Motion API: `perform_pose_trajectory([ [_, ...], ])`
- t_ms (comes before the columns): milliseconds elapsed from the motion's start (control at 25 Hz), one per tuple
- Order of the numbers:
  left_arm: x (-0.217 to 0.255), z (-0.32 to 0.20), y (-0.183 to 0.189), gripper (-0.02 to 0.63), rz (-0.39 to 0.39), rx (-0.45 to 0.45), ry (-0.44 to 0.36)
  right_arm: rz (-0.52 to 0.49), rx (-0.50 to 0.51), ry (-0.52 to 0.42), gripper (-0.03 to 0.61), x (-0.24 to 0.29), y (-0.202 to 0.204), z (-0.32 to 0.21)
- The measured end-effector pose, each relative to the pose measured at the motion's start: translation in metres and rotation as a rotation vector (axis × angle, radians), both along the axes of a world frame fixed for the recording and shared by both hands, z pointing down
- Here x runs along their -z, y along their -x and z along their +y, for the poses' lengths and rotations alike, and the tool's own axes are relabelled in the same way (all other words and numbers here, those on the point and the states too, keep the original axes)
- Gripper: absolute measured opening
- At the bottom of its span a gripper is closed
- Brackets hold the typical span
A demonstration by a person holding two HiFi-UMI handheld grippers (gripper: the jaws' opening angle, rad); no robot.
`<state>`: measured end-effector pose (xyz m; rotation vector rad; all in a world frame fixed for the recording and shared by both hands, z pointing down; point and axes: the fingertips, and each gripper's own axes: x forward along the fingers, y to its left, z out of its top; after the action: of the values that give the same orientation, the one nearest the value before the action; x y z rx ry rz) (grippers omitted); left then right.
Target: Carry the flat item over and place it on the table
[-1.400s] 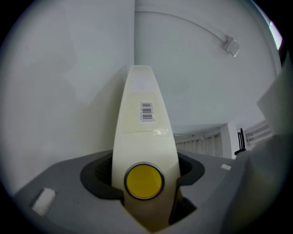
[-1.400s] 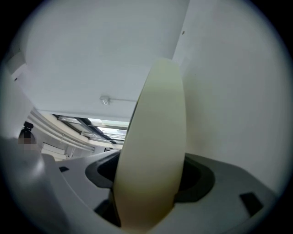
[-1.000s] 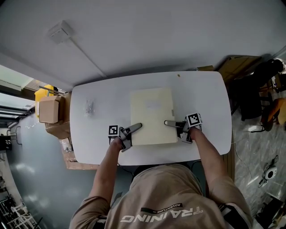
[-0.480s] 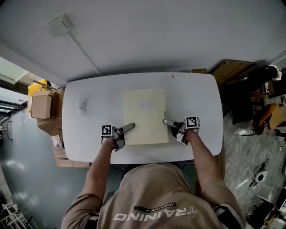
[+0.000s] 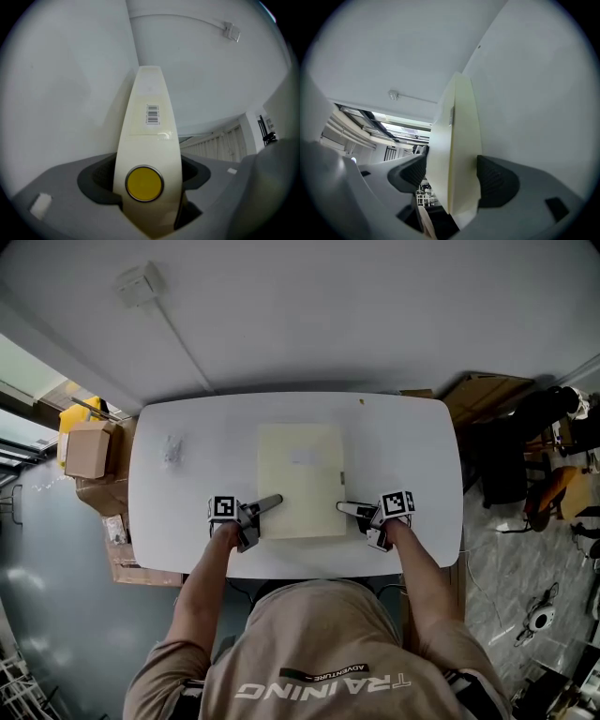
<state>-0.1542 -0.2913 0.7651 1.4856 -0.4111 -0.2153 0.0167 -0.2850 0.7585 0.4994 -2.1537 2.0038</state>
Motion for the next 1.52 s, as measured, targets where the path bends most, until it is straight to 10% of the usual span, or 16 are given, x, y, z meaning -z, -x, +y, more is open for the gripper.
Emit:
perform_pose_trajectory([
  [640,0.018,-0.004,0.011,0.344,-0.328,0.039,-0.076,0.103,0.055,-0.051,0.31,-0.014,0.006,0.019],
  [1520,0.023,0.032,0.058,0.359,-0.332,0.124,0.016,0.254,0.036,-0.058,0.308,-0.023,-0.002,0.028],
])
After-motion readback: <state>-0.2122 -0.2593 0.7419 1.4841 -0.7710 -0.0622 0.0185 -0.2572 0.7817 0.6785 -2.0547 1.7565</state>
